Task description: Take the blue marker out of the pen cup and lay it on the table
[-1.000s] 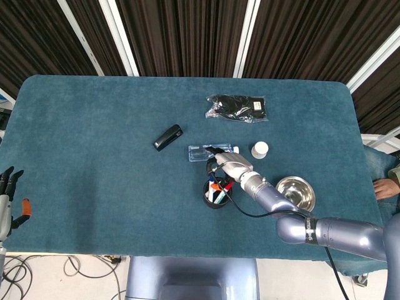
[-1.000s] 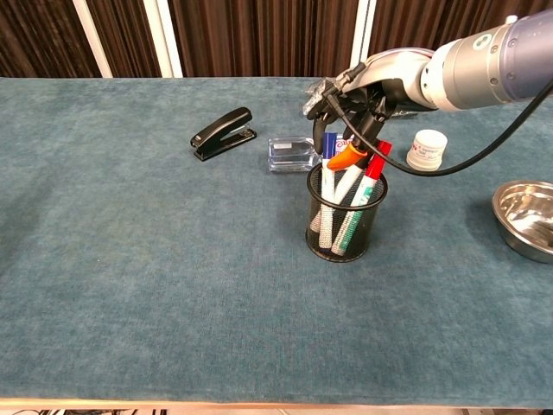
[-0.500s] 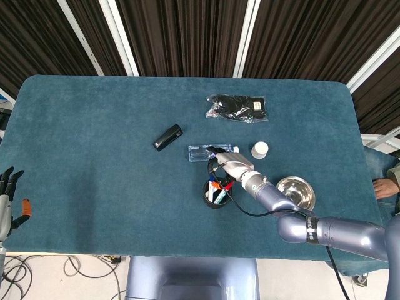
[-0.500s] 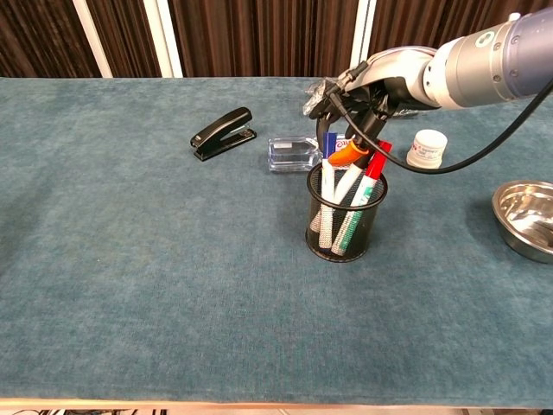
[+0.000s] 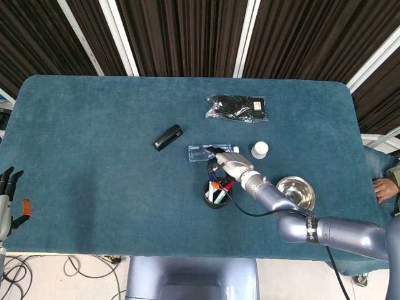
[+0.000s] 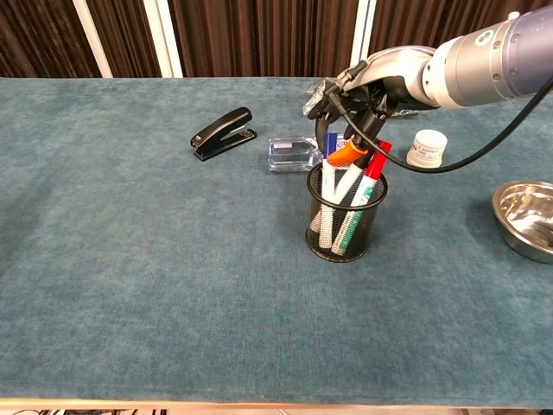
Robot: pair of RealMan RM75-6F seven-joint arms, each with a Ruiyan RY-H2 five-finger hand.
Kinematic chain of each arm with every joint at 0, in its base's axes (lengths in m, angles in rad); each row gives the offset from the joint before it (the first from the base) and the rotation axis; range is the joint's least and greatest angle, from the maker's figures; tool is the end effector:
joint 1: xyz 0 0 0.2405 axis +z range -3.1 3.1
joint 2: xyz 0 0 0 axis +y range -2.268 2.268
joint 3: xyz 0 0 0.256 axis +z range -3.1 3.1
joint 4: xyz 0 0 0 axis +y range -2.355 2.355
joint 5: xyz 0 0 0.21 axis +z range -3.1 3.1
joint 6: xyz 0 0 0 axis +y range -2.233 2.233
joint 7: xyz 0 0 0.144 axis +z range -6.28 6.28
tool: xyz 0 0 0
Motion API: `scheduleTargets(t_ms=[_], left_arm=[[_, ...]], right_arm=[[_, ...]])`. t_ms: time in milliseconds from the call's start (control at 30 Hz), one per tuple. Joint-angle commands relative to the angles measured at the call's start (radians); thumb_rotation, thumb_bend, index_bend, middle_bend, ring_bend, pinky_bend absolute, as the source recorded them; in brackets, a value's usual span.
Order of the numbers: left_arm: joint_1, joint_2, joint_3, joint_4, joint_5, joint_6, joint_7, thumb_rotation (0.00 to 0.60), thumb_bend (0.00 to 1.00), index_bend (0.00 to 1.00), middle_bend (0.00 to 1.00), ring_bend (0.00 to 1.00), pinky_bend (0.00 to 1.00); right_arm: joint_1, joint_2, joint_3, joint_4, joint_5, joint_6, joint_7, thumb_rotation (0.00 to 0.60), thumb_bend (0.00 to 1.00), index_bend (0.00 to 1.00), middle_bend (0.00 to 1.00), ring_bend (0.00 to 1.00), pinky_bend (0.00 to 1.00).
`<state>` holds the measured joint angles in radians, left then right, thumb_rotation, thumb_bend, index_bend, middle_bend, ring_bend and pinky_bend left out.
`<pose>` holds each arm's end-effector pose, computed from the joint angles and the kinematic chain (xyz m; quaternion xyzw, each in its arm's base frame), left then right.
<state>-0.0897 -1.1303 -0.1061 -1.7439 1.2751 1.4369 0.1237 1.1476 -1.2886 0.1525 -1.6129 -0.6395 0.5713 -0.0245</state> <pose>-0.3098 0.1889 0.1538 -0.5293 -0.4475 -0.3566 0.6265 -0.0689 -0.3882 0.0155 0.7254 -0.5499 0.3149 0.2687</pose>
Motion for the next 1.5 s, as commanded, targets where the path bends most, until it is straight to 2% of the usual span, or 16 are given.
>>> scheduleTargets(t_ms=[33,333,467,667,867,1200,1500], left_arm=[[0.000,0.000,0.000,-0.001,-0.001,-0.001,-0.001,0.600,0.56,0.10,0.00,0.00,0.00],[-0.002,0.003,-0.001,-0.004,-0.007,-0.007,-0.003,0.600,0.56,0.10,0.00,0.00,0.00],[-0.001,0.004,-0.001,-0.005,-0.008,-0.007,-0.006,0.600,0.56,0.10,0.00,0.00,0.00],[-0.001,0.005,0.001,-0.009,-0.008,-0.009,-0.008,0.600,0.56,0.10,0.00,0.00,0.00],[0.000,0.005,0.002,-0.013,-0.008,-0.008,-0.008,0.600,0.56,0.10,0.00,0.00,0.00],[0.000,0.007,0.003,-0.017,-0.011,-0.012,-0.012,0.600,0.56,0.10,0.00,0.00,0.00],[0.000,0.007,0.003,-0.017,-0.013,-0.012,-0.009,0.600,0.56,0.10,0.00,0.00,0.00]], right_arm=[[0.001,0.000,-0.002,0.000,0.002,-0.001,-0.001,0.600,0.40,0.56,0.00,0.00,0.16],[0.006,0.003,-0.005,-0.003,0.015,0.007,-0.006,0.600,0.40,0.61,0.00,0.00,0.16],[-0.006,0.030,0.011,-0.025,0.013,0.017,0.012,0.600,0.41,0.61,0.00,0.00,0.16],[-0.033,0.106,0.038,-0.070,-0.018,-0.001,0.048,0.600,0.43,0.61,0.00,0.00,0.16],[-0.059,0.206,0.093,-0.119,-0.043,-0.033,0.112,0.600,0.43,0.61,0.00,0.00,0.16],[-0.116,0.333,0.163,-0.141,-0.055,0.010,0.188,0.600,0.42,0.61,0.00,0.00,0.16],[-0.156,0.346,0.118,-0.108,-0.076,0.005,0.176,0.600,0.42,0.61,0.00,0.00,0.16]])
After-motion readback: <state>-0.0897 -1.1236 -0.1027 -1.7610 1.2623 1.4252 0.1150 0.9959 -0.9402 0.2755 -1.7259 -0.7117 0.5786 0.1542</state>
